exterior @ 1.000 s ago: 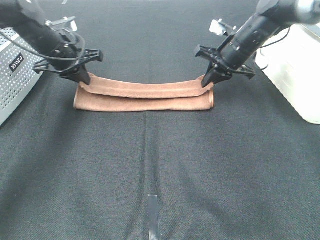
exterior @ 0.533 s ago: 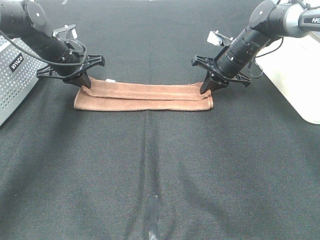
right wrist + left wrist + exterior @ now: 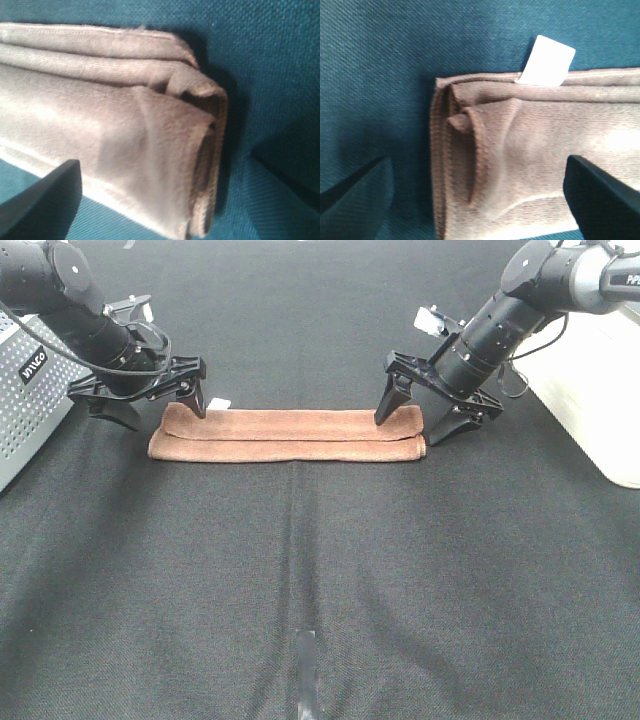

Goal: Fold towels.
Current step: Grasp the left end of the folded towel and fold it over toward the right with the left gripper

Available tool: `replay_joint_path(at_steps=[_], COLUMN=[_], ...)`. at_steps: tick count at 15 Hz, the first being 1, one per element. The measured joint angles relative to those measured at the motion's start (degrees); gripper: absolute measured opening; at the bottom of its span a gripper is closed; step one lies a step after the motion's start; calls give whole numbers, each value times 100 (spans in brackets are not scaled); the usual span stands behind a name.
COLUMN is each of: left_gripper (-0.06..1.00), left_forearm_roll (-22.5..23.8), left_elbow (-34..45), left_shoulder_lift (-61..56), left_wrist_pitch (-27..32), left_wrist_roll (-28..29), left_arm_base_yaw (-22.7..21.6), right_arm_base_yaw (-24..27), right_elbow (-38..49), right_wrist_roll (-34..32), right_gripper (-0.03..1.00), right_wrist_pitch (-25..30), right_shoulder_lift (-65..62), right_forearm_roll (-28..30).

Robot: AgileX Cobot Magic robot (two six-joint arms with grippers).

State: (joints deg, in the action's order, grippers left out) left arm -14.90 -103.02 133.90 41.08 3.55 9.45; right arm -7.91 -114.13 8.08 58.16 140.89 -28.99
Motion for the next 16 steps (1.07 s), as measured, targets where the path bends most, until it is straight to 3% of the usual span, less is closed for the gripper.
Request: replay_joint_path(at_steps=[6,8,12,14,16], left_gripper=[84,67,7,6,6], left_forearm_roll=[-166,-258,-218,-69,447], left_elbow=[-6,-6,-6,-6,-6], left_shoulder_lift=[264,298,344,327,178], left_wrist_pitch=[-57,-92,-149,-155,-17], left_wrist_roll=[6,11,11,0,0], left_arm_base_yaw=[0,0,6,17,29], right_arm_base_yaw=[0,0,0,0,0], right_elbow=[0,0,0,0,0], right_wrist_roll=[0,0,0,0,0], right_gripper=[82,82,82,82,82], right_wrist_pitch=[-115,-132,-149,-143,0], right_shoulder_lift=[-109,-115,-115,-115,-115], right_forearm_roll=[17,23,23,23,11])
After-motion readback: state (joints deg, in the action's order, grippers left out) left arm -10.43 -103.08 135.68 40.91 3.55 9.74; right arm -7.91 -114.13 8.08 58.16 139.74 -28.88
